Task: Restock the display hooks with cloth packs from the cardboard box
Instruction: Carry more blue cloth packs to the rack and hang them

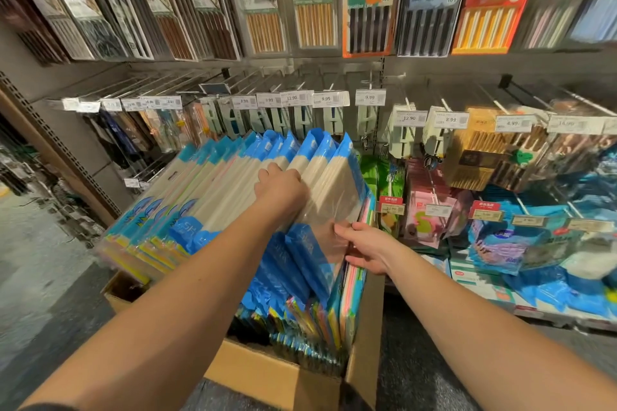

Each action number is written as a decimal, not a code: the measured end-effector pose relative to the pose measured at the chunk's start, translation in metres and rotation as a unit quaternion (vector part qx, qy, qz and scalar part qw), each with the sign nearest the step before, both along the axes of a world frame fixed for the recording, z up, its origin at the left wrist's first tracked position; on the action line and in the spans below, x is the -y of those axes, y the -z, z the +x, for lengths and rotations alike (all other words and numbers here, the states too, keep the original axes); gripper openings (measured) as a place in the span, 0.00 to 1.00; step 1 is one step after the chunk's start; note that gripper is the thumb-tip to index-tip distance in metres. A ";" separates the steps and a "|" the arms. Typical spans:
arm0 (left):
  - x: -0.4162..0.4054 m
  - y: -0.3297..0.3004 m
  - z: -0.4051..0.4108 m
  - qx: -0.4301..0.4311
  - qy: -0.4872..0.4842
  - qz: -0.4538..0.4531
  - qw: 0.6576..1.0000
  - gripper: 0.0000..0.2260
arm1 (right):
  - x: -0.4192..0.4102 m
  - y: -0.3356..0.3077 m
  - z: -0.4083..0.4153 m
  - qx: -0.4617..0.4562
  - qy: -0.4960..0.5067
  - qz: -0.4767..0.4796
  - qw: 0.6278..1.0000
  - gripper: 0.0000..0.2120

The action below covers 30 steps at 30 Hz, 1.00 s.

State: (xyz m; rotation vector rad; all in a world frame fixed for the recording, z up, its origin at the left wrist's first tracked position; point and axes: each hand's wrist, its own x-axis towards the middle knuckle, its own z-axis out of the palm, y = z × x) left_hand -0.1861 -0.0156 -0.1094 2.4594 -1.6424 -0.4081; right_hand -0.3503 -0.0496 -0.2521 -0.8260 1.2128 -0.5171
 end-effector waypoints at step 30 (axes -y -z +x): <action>-0.082 -0.057 -0.004 -0.455 -0.057 -0.159 0.874 0.26 | -0.021 -0.079 -0.011 0.195 0.070 -0.124 0.970 0.35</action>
